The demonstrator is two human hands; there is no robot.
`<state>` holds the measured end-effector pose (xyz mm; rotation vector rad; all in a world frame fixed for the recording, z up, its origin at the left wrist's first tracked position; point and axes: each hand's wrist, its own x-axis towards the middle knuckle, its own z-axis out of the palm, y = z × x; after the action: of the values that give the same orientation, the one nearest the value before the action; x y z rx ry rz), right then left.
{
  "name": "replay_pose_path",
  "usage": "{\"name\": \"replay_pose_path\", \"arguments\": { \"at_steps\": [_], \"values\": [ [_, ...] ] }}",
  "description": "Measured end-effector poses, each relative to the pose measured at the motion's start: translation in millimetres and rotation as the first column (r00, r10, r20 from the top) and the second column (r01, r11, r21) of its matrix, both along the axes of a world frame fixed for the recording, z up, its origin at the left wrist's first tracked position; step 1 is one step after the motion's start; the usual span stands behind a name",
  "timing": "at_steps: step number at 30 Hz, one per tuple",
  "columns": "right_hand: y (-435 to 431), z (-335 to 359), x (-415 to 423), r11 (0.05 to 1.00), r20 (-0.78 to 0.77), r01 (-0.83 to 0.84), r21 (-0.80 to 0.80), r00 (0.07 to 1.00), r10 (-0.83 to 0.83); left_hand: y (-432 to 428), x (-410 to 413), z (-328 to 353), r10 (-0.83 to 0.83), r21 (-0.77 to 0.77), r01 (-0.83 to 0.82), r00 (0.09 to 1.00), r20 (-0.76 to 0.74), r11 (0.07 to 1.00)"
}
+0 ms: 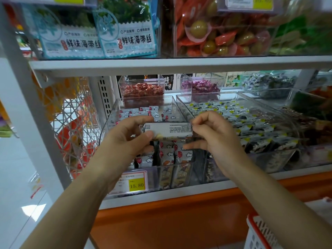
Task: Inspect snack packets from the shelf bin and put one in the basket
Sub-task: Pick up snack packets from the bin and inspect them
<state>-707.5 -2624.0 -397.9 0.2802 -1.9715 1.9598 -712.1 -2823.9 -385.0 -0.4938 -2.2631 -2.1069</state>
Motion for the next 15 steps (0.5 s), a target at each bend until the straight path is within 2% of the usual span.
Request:
{"name": "replay_pose_path", "arguments": {
  "at_steps": [6, 11, 15],
  "values": [
    [-2.0, 0.2, 3.2, 0.987, -0.061, 0.042, 0.153, 0.998, -0.033, -0.1, -0.2, -2.4, -0.020, -0.132, 0.004, 0.992, -0.122, 0.991],
    [0.9, 2.1, 3.5, 0.927, -0.165, 0.230, 0.297, 0.968, -0.187, 5.7, 1.3, -1.4, -0.037, -0.233, -0.014, 0.976, -0.216, 0.972],
    [4.1, 7.4, 8.1, 0.959, -0.134, 0.091, 0.270, 0.989, -0.057, 5.2, 1.9, -1.7, -0.002, -0.200, -0.040, 0.979, -0.204, 0.979]
  ]
}}
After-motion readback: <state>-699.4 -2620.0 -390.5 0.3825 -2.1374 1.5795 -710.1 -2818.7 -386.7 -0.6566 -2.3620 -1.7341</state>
